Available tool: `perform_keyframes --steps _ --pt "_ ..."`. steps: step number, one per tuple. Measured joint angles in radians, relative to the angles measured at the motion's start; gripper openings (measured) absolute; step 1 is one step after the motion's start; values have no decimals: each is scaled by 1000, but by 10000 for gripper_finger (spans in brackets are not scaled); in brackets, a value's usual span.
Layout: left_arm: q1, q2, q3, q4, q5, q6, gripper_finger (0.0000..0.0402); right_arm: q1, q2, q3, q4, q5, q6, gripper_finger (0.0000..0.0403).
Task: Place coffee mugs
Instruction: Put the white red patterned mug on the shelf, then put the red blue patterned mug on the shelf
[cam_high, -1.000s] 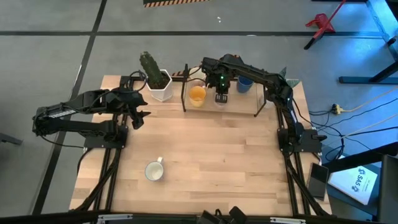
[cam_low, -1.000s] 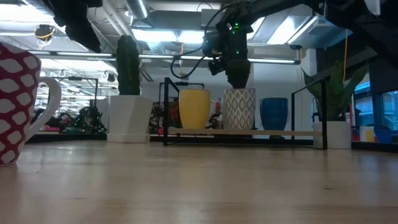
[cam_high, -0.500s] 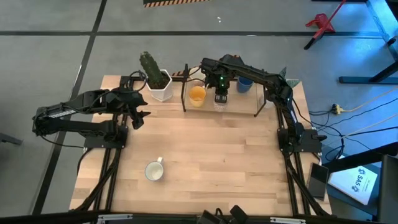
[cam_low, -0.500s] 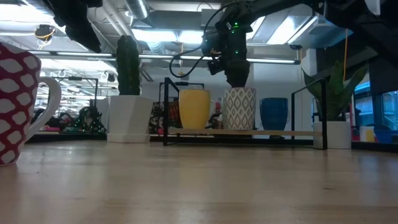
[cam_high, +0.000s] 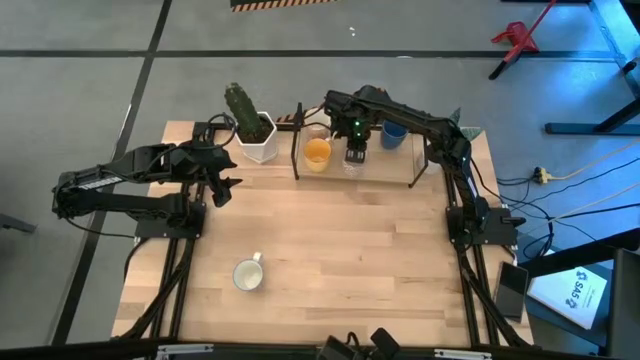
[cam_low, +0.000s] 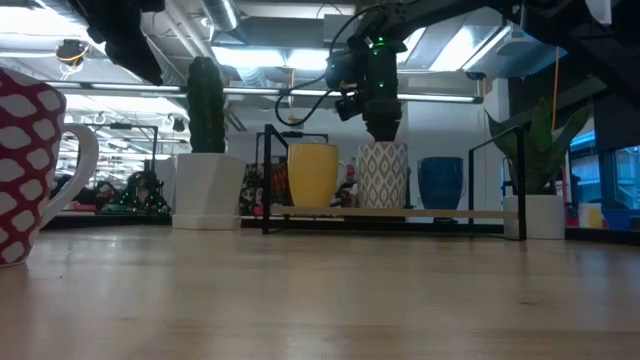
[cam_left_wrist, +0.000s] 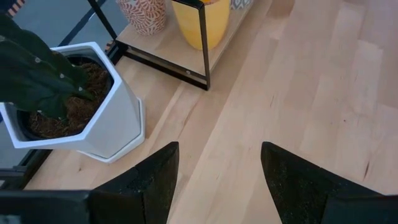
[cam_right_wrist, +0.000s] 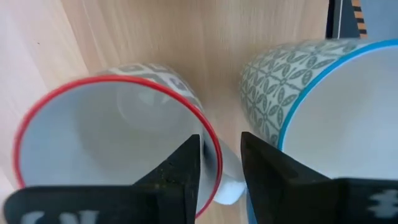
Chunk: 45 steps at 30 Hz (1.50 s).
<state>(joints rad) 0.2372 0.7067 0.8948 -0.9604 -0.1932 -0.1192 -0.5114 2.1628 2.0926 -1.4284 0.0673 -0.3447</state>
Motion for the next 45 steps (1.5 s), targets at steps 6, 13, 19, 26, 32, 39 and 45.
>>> perform_keyframes --steps 6,13,19,26,32,39,45 --pt "0 0 0 0 0 0 222 0 0 63 -16 -5 -3 103" --pt "-2 0 0 -3 172 -17 222 1 0 191 -118 -29 -4 103" --pt "-115 25 0 -109 485 -57 222 10 -49 240 -98 -100 -3 103" --pt "-406 99 -40 -49 349 -280 222 45 -97 239 -88 -54 -2 103" --pt "-615 197 -49 -16 175 -494 222 68 -99 239 -90 -32 -2 103" --pt "-784 296 -49 47 58 -696 222 74 -100 239 -88 -7 -2 103" --pt "-881 408 -49 86 38 -789 222 74 -100 238 -88 -6 -2 103"
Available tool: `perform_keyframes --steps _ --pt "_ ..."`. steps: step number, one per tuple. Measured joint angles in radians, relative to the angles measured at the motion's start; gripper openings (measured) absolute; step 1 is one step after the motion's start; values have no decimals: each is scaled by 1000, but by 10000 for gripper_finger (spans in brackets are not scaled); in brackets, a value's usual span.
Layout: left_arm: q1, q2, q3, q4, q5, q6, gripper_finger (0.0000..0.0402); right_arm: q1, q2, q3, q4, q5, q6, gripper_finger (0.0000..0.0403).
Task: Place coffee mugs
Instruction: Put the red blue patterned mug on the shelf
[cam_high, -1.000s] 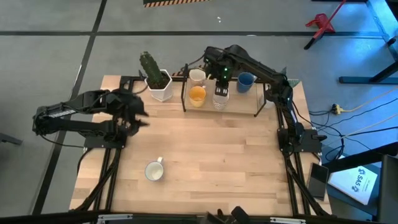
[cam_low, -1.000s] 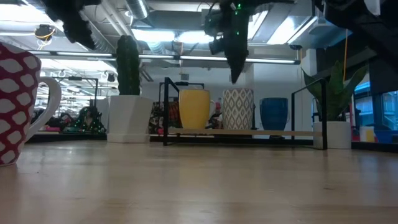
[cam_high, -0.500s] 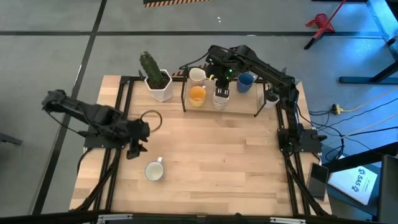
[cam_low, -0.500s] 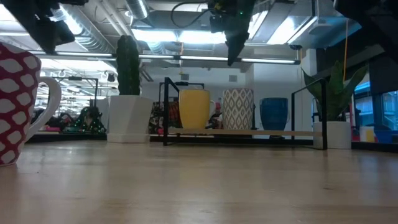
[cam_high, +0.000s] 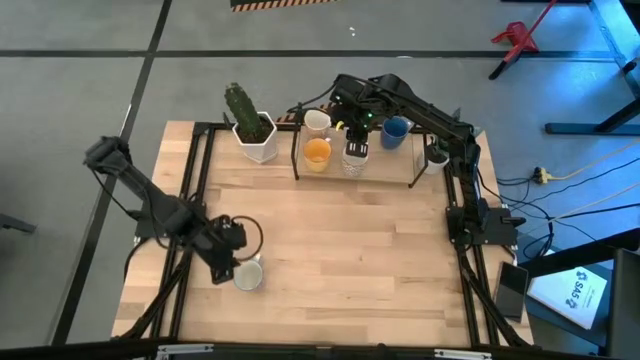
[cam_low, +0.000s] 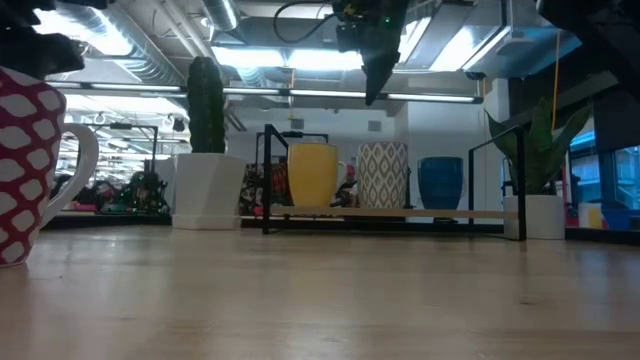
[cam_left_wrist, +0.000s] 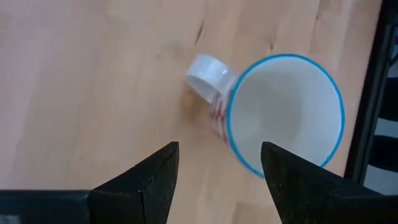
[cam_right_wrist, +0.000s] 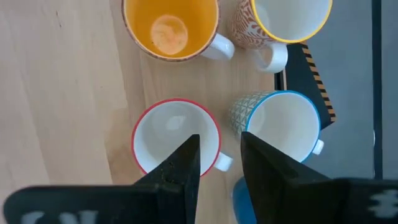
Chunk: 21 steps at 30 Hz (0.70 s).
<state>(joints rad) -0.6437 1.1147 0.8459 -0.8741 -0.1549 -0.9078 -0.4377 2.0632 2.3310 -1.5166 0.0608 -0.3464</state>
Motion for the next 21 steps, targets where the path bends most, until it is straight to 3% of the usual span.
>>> perform_keyframes --steps 6,15,21 --pt "-31 70 0 48 -63 -43 221 0 0 0 0 0 1 103" --pt "-23 199 0 14 -33 -1 194 48 0 -1 -15 -27 -5 103" --pt "0 254 0 39 0 28 134 111 -4 -1 -55 -27 -5 103"
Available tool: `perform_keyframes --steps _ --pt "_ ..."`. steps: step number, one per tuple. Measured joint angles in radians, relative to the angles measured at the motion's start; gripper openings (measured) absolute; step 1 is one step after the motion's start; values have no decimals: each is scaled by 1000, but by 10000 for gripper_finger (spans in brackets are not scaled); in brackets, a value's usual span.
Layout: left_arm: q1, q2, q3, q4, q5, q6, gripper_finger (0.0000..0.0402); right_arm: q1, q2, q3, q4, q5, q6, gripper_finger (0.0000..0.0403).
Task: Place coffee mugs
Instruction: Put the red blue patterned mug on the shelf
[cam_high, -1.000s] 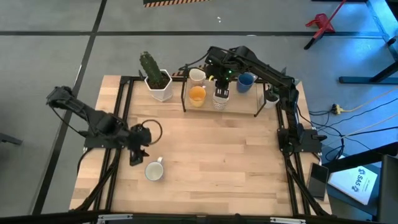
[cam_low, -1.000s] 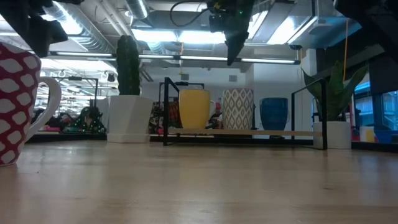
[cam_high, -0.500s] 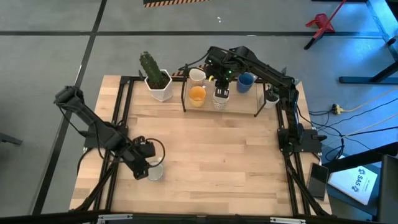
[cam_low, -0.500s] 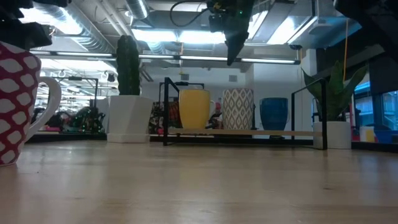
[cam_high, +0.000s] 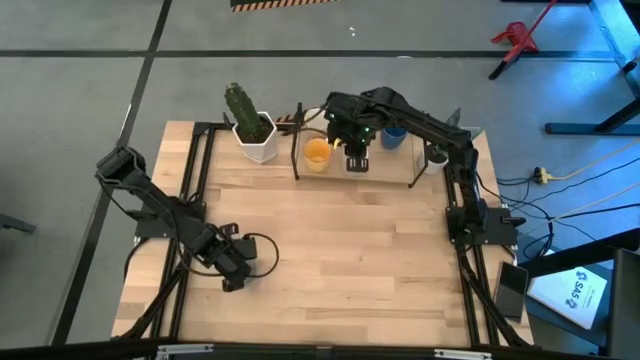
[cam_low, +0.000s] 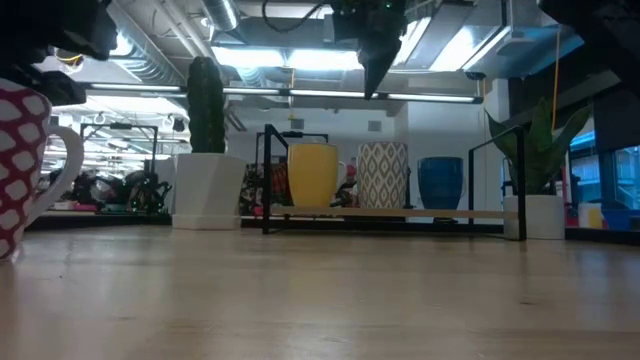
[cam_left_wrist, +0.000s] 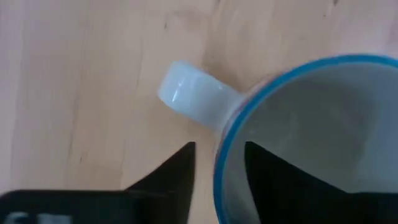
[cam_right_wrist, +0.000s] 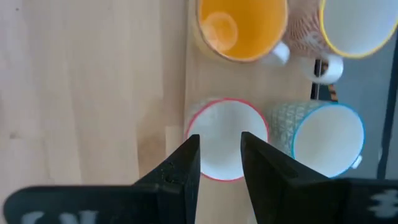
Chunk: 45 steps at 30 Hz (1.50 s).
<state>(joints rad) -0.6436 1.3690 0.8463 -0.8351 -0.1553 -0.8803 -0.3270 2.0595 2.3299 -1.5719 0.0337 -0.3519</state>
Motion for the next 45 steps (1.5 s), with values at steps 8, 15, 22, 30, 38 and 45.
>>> perform_keyframes --steps 8,15,22,30,38,45 --pt "103 -2 0 33 -33 151 17 136 -78 0 1 59 69 103" --pt "293 -1 0 185 -42 383 18 257 -160 0 0 230 210 103" --pt "505 56 0 375 4 547 18 367 -176 0 0 289 335 103" --pt "580 172 163 335 56 643 18 434 -175 0 1 341 404 103" --pt "589 255 270 291 29 758 43 440 -175 -2 0 320 408 104" --pt "596 277 270 282 56 781 73 440 -174 -3 1 289 408 104"
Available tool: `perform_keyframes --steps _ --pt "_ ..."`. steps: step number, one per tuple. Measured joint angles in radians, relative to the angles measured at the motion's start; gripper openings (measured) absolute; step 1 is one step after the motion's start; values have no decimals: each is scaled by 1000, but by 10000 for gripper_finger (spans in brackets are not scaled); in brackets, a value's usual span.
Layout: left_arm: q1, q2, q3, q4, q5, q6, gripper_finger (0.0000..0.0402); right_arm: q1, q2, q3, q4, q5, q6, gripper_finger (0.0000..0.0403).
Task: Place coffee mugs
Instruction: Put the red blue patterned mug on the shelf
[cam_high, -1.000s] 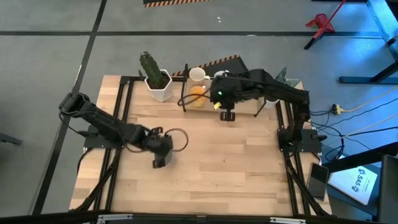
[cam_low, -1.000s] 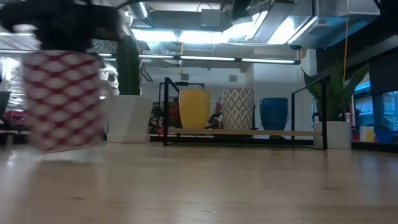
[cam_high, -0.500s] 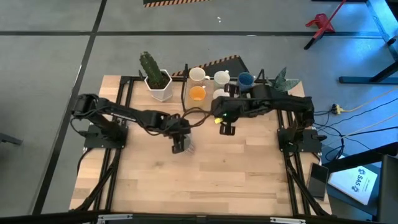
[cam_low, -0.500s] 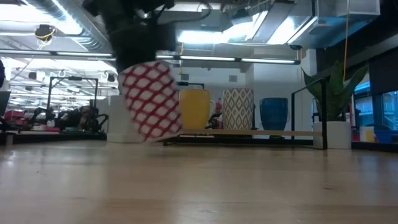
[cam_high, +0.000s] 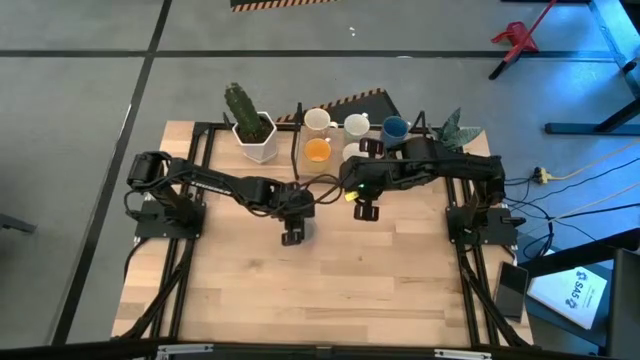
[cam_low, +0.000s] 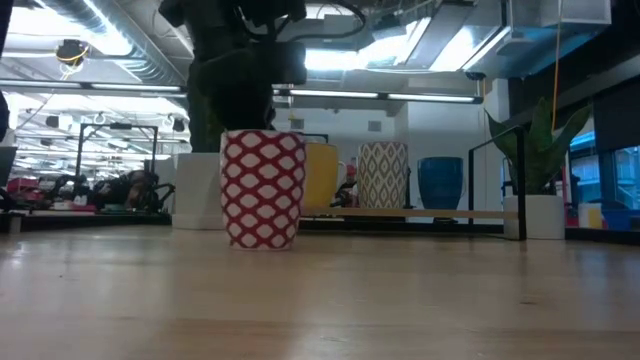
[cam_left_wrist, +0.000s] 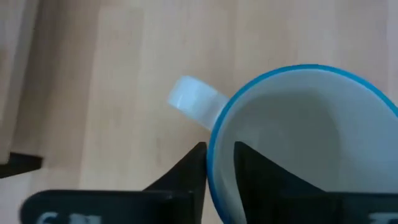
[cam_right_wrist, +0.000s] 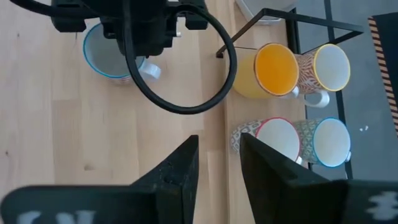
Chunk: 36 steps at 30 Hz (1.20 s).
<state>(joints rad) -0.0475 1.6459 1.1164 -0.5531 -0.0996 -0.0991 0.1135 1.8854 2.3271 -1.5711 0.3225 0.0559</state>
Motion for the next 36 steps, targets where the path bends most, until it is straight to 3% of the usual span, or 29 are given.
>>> perform_keyframes --steps 8,15,24,28,32,36 --pt "16 -23 0 21 126 27 140 13 0 0 0 -24 -34 108" --pt "22 -46 2 81 130 27 188 46 0 -1 0 -16 -31 159" --pt "21 -208 85 -152 83 23 194 92 1 -1 12 82 3 173" --pt "20 -307 141 -293 69 -2 194 90 17 -1 131 95 -3 168" --pt "7 -416 164 -398 30 -34 194 88 68 0 333 62 -89 168" --pt "-5 -534 165 -446 8 -79 194 75 149 -1 440 -40 -148 168"
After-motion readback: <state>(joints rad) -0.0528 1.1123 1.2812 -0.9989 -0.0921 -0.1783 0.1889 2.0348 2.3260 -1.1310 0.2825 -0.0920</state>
